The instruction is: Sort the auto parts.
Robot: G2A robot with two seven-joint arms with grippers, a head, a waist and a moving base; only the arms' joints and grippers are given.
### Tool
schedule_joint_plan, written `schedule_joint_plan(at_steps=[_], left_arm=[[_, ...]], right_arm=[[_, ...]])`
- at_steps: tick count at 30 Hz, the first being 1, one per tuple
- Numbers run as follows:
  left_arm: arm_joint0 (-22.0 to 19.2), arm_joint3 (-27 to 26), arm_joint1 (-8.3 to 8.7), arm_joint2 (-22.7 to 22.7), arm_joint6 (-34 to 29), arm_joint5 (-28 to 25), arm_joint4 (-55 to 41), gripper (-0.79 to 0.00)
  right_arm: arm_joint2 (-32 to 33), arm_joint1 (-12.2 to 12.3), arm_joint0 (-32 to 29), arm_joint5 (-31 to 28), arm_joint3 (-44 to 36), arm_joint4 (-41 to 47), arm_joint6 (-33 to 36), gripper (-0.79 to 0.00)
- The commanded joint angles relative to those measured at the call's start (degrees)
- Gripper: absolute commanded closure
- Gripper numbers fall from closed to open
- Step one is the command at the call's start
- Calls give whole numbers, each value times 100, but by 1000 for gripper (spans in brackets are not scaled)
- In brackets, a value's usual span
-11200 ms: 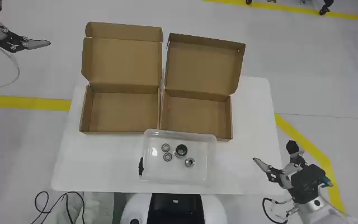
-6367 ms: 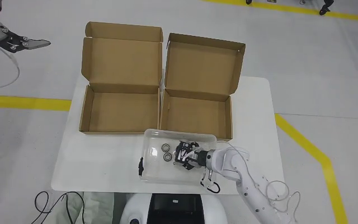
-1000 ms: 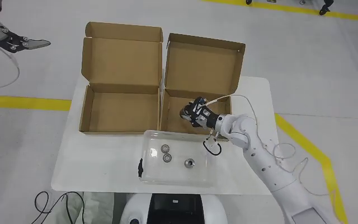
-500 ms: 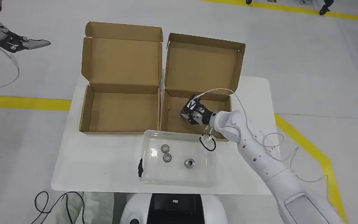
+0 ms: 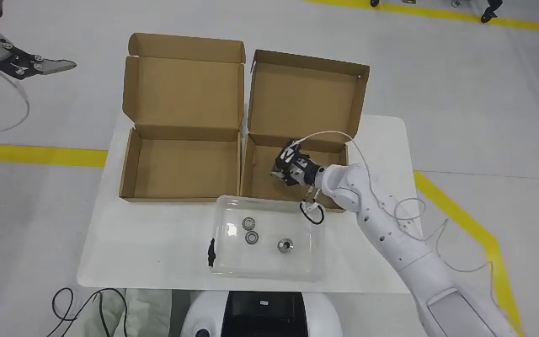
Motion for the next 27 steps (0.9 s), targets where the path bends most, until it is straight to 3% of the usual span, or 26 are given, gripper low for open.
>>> schedule_joint_plan(at_steps=[1,10,22,27], left_arm=[[0,0,0,0,0,0,0,-785],[0,0,0,0,0,0,0,-785],[0,0,0,0,0,0,0,-785],[0,0,0,0,0,0,0,-785]], right_arm=[[44,16,-31,-20,-89,-33,-37,-785],[451,199,-495,-419,-1200,-246,-254,-785],[870,478,-1586,-1080,-3343,-517,208,-785],[1034,593,-2057,-1229,-3964,-792,525,-751]])
